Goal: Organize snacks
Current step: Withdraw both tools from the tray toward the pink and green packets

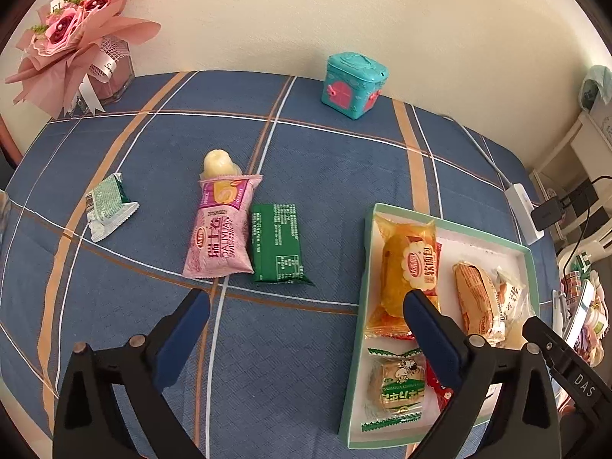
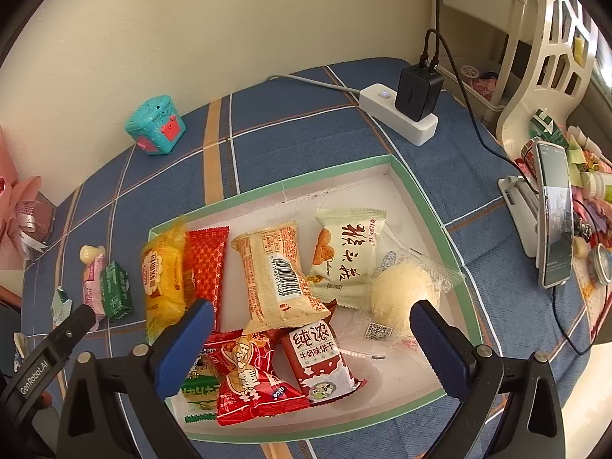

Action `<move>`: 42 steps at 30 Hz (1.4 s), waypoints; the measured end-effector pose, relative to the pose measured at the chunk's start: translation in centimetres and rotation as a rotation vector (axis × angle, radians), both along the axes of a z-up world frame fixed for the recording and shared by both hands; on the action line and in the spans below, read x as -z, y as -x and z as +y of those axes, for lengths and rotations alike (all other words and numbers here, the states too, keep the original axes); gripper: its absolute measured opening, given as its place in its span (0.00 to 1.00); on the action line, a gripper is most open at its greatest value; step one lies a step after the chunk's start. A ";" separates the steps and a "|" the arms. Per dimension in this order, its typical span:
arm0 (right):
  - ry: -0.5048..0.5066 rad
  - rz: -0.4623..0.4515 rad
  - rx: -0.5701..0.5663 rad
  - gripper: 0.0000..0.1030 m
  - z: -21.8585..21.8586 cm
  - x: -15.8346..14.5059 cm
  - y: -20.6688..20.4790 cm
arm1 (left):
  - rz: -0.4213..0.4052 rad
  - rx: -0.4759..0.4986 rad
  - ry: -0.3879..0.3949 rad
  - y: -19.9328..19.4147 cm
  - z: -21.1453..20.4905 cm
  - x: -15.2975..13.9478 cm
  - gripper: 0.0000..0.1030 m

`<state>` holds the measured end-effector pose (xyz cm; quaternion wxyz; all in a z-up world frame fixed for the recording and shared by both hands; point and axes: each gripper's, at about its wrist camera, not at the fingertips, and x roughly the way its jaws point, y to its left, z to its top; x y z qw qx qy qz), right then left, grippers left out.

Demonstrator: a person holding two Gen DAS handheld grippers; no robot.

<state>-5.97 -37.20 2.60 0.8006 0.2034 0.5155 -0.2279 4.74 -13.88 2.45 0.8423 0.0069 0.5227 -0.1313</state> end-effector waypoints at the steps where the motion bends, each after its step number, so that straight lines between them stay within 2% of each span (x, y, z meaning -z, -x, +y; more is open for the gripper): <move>1: -0.001 0.000 0.000 1.00 0.0 0.1 0.0 | -0.001 -0.004 -0.001 -0.1 0.1 0.0 0.98; 11: 0.004 -0.051 -0.035 1.00 1.5 -0.2 -0.8 | -0.032 -0.044 0.055 -1.1 2.6 -0.4 0.98; 16: 0.007 -0.097 -0.100 1.00 4.1 -0.8 -1.9 | -0.047 -0.092 0.091 -1.8 4.9 -0.5 0.98; 24: -0.010 -0.127 -0.201 1.00 9.2 -0.9 -4.0 | -0.092 -0.187 0.089 -3.0 9.7 -0.9 0.98; 30: -0.068 -0.200 -0.246 1.00 12.0 -1.1 -5.2 | -0.085 -0.252 0.087 -3.7 13.0 -0.8 0.98; 39: -0.086 -0.177 -0.259 1.00 13.6 0.0 -7.3 | -0.022 -0.289 0.111 -5.3 14.7 0.1 0.98; 42: -0.073 -0.189 -0.284 1.00 14.4 -0.2 -8.1 | -0.015 -0.290 0.094 -5.9 14.9 0.4 0.98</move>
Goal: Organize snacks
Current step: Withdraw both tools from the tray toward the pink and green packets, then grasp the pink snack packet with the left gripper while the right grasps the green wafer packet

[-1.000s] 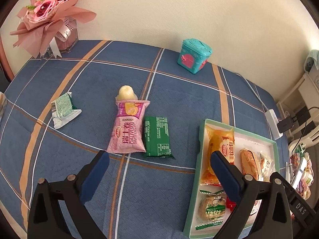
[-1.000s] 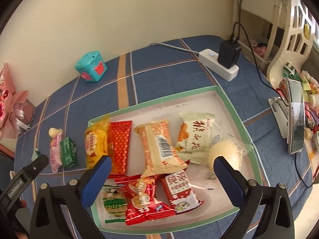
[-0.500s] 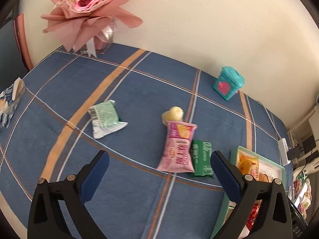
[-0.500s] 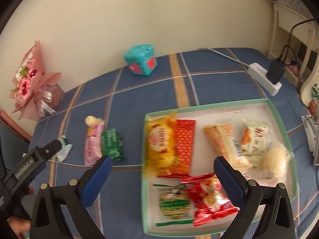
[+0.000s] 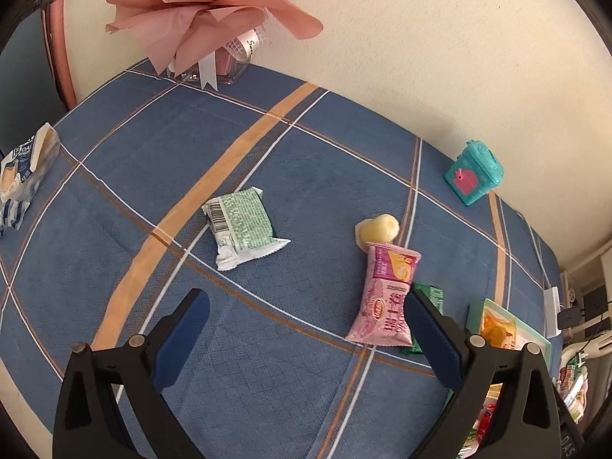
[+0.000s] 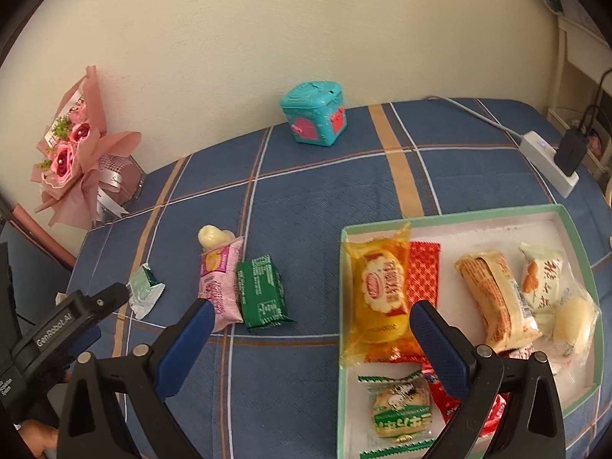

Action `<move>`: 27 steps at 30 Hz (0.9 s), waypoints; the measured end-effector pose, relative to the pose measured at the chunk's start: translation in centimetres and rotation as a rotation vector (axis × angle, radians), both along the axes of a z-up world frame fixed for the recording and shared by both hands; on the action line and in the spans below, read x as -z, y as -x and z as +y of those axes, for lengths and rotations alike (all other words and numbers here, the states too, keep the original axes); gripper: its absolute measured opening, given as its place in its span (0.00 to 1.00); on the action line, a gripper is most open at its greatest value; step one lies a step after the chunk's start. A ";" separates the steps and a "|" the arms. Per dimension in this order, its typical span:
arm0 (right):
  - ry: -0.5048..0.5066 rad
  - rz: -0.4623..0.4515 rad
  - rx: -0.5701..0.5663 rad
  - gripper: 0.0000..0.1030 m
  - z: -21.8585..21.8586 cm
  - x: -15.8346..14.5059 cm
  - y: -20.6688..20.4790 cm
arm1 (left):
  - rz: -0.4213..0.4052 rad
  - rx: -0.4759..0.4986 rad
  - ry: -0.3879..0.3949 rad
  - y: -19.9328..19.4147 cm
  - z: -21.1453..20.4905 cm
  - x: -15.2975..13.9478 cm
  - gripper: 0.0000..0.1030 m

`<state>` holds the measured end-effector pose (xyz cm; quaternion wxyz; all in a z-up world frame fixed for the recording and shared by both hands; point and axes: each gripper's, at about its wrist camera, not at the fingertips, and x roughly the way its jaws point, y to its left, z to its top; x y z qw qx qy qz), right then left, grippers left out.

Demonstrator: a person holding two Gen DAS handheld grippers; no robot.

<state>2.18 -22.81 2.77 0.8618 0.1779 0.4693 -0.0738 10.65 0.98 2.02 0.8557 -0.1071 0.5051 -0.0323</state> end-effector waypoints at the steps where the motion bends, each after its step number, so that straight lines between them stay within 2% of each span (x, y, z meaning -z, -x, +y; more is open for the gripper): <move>1: -0.002 -0.004 -0.008 1.00 0.3 0.0 -0.3 | 0.002 -0.002 -0.001 -0.1 0.1 0.1 0.98; 5: -0.011 -0.010 -0.035 1.00 1.4 0.3 -1.5 | 0.015 0.006 0.049 -0.9 0.1 0.5 0.98; 10: 0.016 -0.014 -0.096 0.89 3.3 1.0 -3.2 | 0.046 0.029 0.095 -2.0 -1.1 1.7 0.97; 14: 0.041 0.020 -0.117 0.82 4.1 2.8 -4.3 | 0.079 0.048 0.130 -3.0 -2.2 3.0 0.84; 19: 0.039 0.064 -0.131 0.72 4.3 5.0 -5.5 | 0.095 0.088 0.149 -3.8 -3.6 3.9 0.84; 27: 0.047 0.100 -0.154 0.66 4.9 7.1 -6.5 | 0.116 0.195 0.118 -4.7 -7.1 5.1 0.84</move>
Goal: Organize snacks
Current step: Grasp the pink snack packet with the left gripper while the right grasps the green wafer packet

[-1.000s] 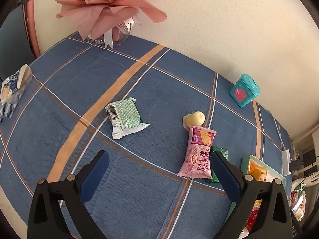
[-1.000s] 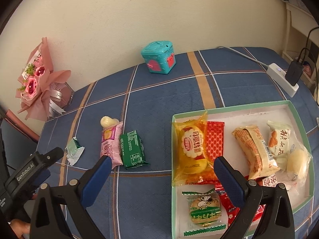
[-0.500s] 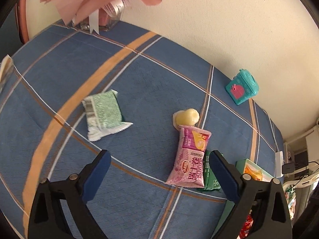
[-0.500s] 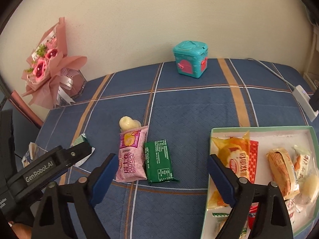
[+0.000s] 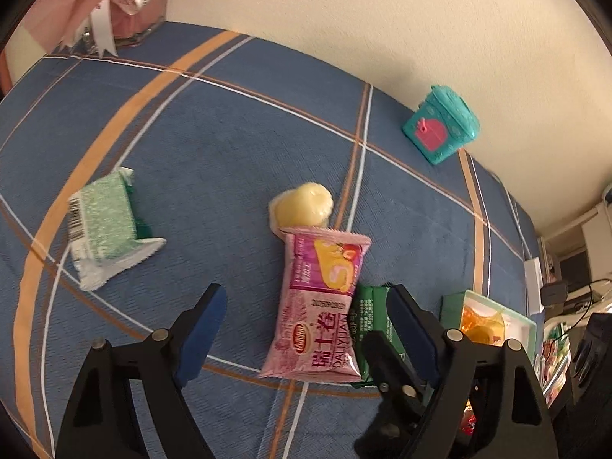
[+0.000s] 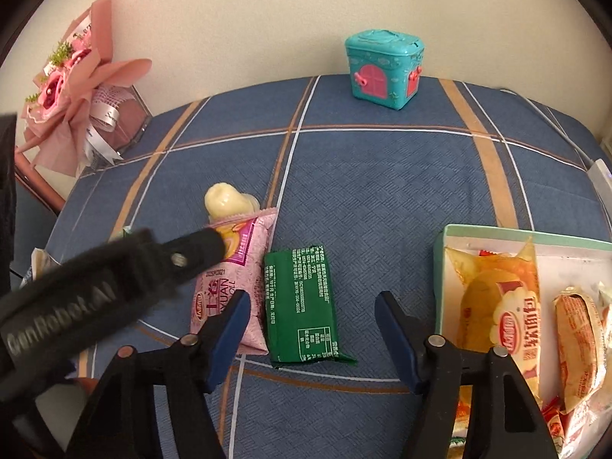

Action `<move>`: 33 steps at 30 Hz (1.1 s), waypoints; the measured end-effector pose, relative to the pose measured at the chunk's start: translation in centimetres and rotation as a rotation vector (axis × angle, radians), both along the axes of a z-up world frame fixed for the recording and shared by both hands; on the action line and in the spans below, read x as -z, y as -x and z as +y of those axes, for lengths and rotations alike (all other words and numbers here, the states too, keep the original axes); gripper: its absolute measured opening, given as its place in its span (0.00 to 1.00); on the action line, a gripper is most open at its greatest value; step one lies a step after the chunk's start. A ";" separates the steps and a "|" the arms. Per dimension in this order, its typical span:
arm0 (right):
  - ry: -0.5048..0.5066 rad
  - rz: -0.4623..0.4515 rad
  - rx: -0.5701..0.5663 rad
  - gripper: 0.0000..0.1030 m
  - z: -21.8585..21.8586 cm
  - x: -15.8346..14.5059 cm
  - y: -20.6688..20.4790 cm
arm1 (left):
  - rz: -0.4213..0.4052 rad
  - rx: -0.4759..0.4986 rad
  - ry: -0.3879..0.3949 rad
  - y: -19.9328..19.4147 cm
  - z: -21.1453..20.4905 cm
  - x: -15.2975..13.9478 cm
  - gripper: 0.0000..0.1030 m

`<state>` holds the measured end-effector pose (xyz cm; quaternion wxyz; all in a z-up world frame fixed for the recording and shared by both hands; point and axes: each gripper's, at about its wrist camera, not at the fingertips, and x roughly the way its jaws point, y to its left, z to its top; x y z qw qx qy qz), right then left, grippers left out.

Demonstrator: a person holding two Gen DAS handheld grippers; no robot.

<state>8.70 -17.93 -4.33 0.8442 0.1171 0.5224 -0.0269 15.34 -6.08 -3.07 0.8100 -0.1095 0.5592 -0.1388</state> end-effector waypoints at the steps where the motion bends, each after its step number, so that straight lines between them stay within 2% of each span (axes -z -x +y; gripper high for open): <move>1: -0.002 0.005 -0.001 0.65 0.1 0.3 -0.1 | 0.004 0.010 -0.002 0.0 -0.4 0.2 0.84; 4: -0.007 0.022 -0.006 0.62 0.2 1.1 -0.4 | 0.017 0.033 -0.034 -0.3 -1.4 0.9 0.80; 8: -0.011 0.044 -0.003 0.58 0.1 1.9 -0.5 | 0.036 0.038 -0.061 -0.5 -1.9 1.6 0.67; 12: -0.011 0.053 -0.006 0.49 0.1 2.1 -0.4 | 0.052 0.038 -0.078 -0.6 -2.1 2.3 0.54; 18: -0.026 0.062 -0.003 0.43 0.0 2.4 -0.4 | 0.055 0.029 -0.091 -0.6 -2.2 2.6 0.48; 25: -0.048 0.055 -0.003 0.42 -0.4 2.6 -0.3 | 0.046 0.026 -0.124 -0.5 -2.6 2.7 0.42; 33: -0.074 0.051 -0.004 0.42 -0.8 2.5 -0.3 | 0.041 0.005 -0.117 -0.5 -2.2 2.3 0.37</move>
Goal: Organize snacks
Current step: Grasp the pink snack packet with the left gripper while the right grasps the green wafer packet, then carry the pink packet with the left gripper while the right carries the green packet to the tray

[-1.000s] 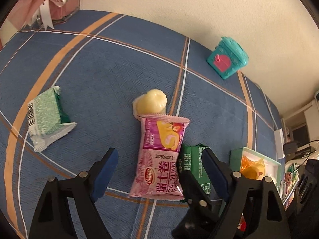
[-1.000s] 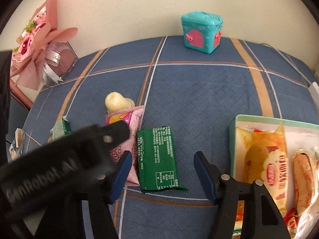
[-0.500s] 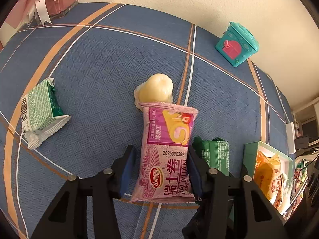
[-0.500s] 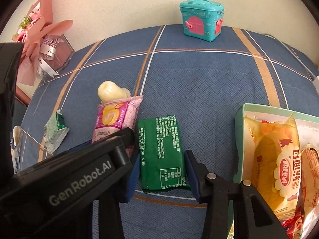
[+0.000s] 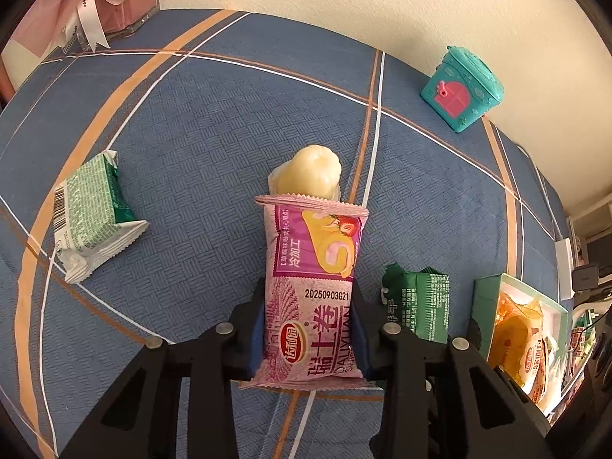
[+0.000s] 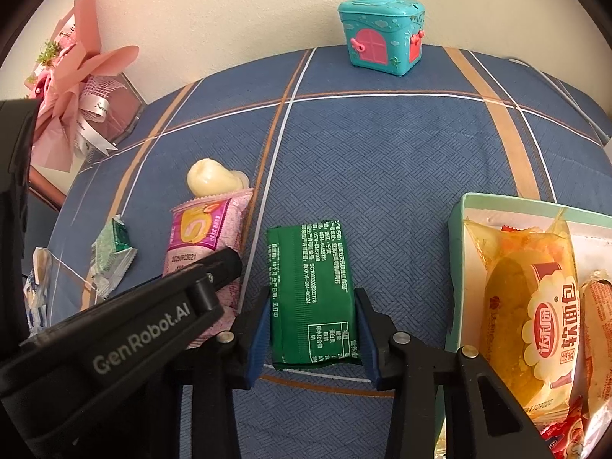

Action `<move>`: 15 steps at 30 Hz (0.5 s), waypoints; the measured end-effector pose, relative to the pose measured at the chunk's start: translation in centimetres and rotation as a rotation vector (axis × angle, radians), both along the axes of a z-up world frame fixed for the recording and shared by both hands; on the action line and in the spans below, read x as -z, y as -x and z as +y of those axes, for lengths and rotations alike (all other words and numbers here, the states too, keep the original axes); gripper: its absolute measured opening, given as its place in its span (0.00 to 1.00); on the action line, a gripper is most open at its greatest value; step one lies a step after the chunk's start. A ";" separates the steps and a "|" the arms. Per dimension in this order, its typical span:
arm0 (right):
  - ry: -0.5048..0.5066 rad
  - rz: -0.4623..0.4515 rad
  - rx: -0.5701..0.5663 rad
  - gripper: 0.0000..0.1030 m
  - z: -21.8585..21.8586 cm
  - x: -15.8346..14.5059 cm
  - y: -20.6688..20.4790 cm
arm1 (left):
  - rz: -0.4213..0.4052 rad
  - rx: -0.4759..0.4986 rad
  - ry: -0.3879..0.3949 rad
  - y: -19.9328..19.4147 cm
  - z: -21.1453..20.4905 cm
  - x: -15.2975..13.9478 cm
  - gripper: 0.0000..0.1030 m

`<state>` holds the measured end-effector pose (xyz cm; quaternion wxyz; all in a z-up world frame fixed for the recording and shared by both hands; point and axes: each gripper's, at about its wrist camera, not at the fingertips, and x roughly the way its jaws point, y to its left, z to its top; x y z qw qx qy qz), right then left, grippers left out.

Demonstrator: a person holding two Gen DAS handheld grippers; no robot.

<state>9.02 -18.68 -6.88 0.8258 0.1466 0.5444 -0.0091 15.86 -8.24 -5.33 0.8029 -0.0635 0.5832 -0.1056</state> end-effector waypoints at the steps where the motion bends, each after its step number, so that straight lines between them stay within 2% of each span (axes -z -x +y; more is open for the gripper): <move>1: -0.003 -0.002 0.000 0.42 -0.1 -0.1 0.0 | -0.003 -0.001 0.004 0.1 0.1 -0.1 0.37; 7: -0.021 -0.026 0.009 0.42 -0.4 -0.9 0.3 | -0.040 -0.007 0.016 0.7 0.6 -1.8 0.37; 15: -0.019 -0.074 0.006 0.41 -0.6 -3.5 0.8 | -0.100 -0.023 0.038 1.7 1.2 -4.7 0.37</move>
